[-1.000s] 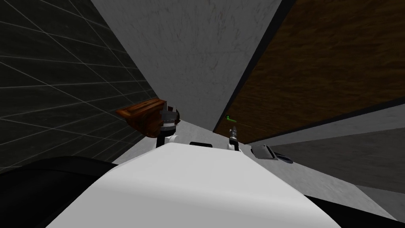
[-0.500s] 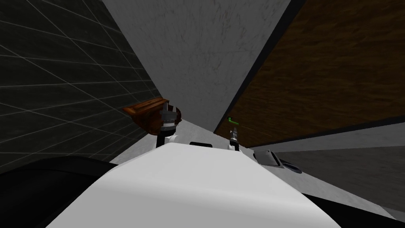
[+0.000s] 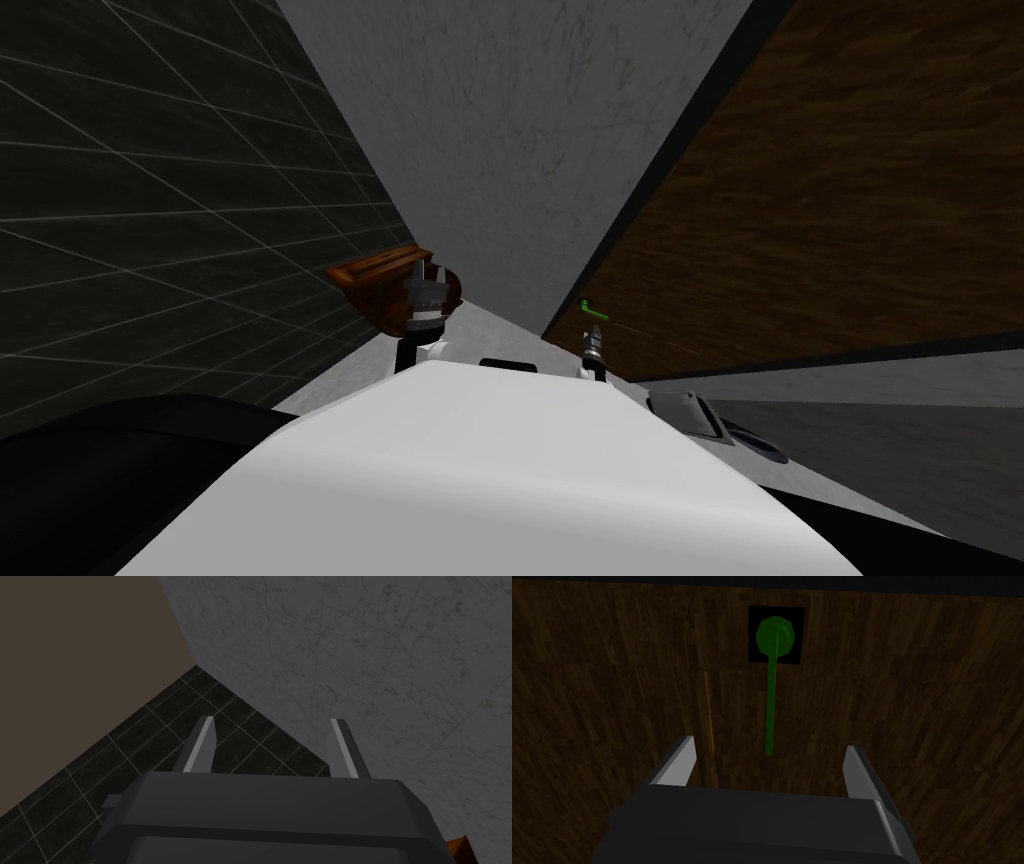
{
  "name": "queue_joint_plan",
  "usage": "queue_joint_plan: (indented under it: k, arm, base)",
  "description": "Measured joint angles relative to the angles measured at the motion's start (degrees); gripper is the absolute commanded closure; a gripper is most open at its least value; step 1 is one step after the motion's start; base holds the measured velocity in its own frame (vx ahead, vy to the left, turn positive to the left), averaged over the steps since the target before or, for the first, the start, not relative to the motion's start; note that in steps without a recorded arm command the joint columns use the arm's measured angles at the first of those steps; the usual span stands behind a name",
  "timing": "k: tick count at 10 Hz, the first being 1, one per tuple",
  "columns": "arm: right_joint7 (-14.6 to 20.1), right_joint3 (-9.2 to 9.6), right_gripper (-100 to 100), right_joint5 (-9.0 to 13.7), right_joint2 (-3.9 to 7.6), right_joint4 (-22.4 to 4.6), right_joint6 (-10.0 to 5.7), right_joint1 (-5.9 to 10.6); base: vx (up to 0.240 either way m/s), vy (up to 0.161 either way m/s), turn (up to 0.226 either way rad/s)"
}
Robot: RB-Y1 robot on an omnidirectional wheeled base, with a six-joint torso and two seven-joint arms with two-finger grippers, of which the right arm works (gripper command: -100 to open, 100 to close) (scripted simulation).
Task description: Pull the door open
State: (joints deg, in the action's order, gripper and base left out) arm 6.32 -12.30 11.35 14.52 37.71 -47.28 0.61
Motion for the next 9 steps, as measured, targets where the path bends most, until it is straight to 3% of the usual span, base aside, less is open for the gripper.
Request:
queue_joint_plan:
  k: [9]
  arm:
    - [-0.80,-0.85,-100,0.44,-0.48,-1.02,-0.36,0.56]
  base:
    - [0.171,-0.082,0.025]
